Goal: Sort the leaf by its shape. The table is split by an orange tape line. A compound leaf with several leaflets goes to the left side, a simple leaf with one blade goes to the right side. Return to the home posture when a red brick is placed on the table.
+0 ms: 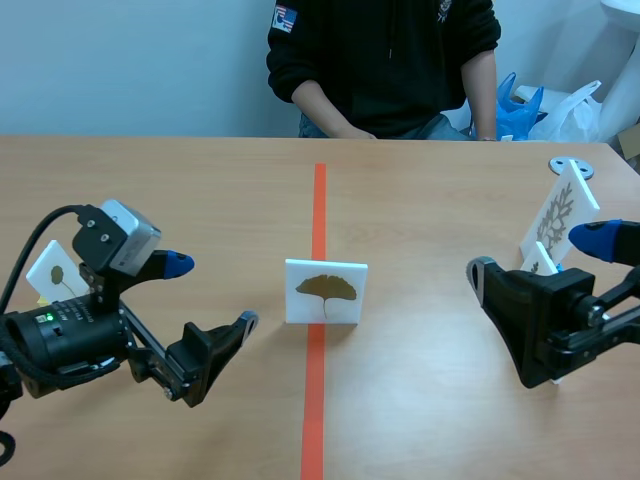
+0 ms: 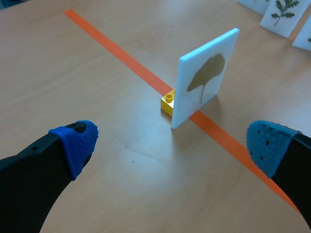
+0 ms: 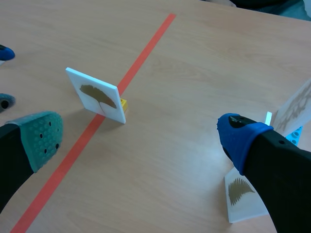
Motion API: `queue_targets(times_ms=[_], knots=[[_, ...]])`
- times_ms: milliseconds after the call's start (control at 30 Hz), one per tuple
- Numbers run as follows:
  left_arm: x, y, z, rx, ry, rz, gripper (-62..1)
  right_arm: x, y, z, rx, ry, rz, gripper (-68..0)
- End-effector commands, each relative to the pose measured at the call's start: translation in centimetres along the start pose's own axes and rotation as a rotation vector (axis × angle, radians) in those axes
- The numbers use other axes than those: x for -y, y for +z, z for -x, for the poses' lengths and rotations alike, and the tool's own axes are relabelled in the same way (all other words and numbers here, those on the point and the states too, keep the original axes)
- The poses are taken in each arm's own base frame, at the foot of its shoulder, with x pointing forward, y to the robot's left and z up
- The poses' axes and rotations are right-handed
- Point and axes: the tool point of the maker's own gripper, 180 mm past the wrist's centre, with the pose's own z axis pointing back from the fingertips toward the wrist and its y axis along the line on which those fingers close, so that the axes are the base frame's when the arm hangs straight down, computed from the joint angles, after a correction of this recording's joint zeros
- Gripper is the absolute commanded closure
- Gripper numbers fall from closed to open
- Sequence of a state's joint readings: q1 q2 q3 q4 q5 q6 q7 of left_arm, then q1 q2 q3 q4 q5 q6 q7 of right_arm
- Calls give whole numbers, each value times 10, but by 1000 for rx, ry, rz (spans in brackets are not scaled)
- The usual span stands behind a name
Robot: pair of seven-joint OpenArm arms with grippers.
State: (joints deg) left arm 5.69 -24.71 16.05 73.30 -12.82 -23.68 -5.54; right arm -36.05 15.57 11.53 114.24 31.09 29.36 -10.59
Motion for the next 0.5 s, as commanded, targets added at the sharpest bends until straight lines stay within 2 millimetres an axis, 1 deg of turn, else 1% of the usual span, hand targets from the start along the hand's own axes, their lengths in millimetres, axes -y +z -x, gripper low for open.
queue_targets(times_ms=[0,100,367,467], knots=[[-2,-6,-14,52,-11,5,-623,3,0,-8,27,6,7,-679],[-3,-15,-8,43,-44,26,-623,3,0,-8,27,6,7,-679],[-5,-41,3,25,-61,76,-623,3,0,-8,27,6,7,-679],[-4,-51,5,28,-66,69,-623,3,0,-8,27,5,7,-679]])
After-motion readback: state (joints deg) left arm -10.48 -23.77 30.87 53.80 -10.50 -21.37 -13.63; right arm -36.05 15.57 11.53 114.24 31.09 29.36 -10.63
